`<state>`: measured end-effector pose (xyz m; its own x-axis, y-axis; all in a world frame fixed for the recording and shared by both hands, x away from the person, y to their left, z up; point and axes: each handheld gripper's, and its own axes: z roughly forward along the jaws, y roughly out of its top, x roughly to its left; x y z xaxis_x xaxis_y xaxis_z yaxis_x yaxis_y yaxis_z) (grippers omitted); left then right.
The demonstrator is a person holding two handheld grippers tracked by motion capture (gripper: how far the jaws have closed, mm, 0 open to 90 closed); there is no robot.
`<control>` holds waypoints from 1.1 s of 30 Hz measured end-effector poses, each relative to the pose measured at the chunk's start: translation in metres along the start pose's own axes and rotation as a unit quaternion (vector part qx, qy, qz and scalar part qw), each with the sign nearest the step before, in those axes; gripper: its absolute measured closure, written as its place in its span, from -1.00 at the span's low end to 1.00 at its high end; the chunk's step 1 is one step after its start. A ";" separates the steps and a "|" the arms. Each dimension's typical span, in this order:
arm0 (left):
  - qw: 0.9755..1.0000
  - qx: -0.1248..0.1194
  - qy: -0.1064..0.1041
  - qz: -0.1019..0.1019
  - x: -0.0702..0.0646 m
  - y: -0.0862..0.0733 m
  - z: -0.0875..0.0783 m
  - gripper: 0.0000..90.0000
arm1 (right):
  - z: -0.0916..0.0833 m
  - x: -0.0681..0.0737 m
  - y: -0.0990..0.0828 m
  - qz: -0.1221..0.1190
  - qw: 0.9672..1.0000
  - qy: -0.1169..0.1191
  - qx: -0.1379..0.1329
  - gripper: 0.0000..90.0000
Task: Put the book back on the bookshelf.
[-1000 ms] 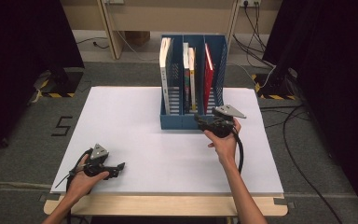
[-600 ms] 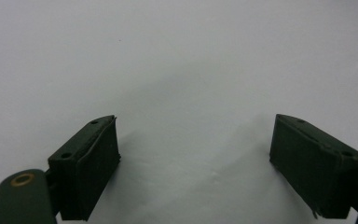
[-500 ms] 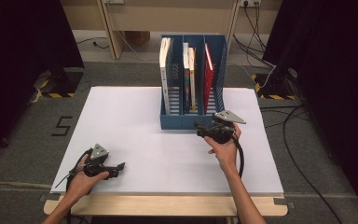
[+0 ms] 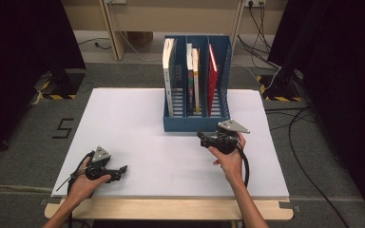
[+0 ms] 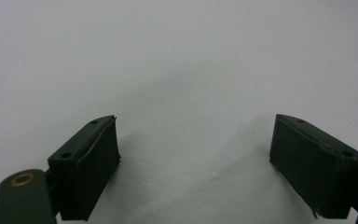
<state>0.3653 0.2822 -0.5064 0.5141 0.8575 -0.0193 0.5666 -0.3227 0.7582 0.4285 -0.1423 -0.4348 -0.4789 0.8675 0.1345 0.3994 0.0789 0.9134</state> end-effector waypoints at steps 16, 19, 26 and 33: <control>1.000 0.000 0.000 0.000 0.000 0.000 0.000 -0.68 | -0.006 0.011 -0.020 -0.010 1.000 0.011 0.024 -0.65; 1.000 0.000 0.000 0.000 0.000 0.000 0.000 -0.68 | -0.007 0.012 -0.025 -0.008 0.999 0.015 0.031 -0.65; 1.000 0.000 0.000 0.000 0.000 0.000 0.000 -0.68 | -0.008 0.013 -0.036 -0.006 0.999 0.016 0.049 -0.65; 1.000 0.000 0.000 0.000 0.000 0.000 0.000 -0.68 | -0.009 0.015 -0.046 -0.007 0.998 0.016 0.063 -0.64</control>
<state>0.3653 0.2822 -0.5065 0.5144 0.8573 -0.0187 0.5660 -0.3231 0.7584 0.3962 -0.1375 -0.4714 -0.5087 0.8502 0.1356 0.4871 0.1543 0.8596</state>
